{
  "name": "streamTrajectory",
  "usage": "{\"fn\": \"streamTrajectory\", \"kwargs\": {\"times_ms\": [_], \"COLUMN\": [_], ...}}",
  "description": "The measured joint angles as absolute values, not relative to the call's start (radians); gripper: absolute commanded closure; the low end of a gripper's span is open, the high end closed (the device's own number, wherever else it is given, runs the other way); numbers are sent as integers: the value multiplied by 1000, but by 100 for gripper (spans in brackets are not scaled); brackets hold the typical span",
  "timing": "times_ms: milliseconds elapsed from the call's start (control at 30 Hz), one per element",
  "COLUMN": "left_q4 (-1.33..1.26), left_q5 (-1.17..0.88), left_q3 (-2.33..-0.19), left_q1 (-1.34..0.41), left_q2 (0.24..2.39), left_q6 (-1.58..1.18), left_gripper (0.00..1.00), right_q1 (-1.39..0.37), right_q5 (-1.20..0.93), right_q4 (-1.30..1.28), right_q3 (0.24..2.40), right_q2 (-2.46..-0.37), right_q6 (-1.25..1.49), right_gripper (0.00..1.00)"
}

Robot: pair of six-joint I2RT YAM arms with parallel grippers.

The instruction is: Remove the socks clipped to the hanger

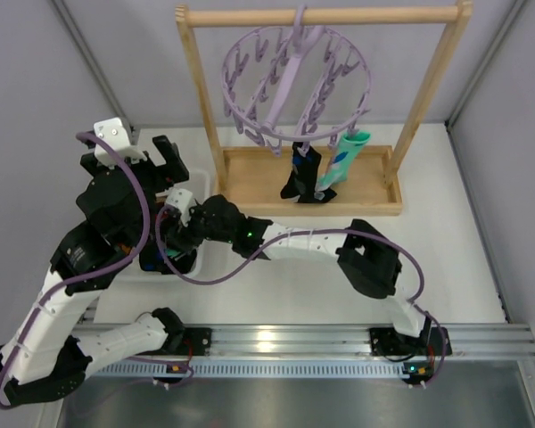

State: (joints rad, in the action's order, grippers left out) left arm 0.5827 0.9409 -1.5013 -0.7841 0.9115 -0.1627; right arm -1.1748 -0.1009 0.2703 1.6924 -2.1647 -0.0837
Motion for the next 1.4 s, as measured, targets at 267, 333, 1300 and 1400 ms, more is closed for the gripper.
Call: {"fn": "streamTrajectory", "kwargs": {"times_ms": [267,333,1300,1400], "left_q4": [582,582,614,616], "left_q5": [927,920,444,429], "left_q3": [-1476,-1474,-1062,-1035], "left_q1": [-784,-784,-783,-783], "left_q2": [897,892,663,663], "left_q6": [-163,-163,-234,-234], "left_gripper": [2,2,2,2], "right_q1": [-1107,-1079,-514,-505], "right_q5": [-109,-112,-230,-291], "right_q4": [262,270,185,210], "right_q3": [1520,1455,681,719], "right_q2": [-1850,-1759,-1103,-1208], "right_q6": [-55,-44,78,60], "right_gripper": [23,23,28,33]}}
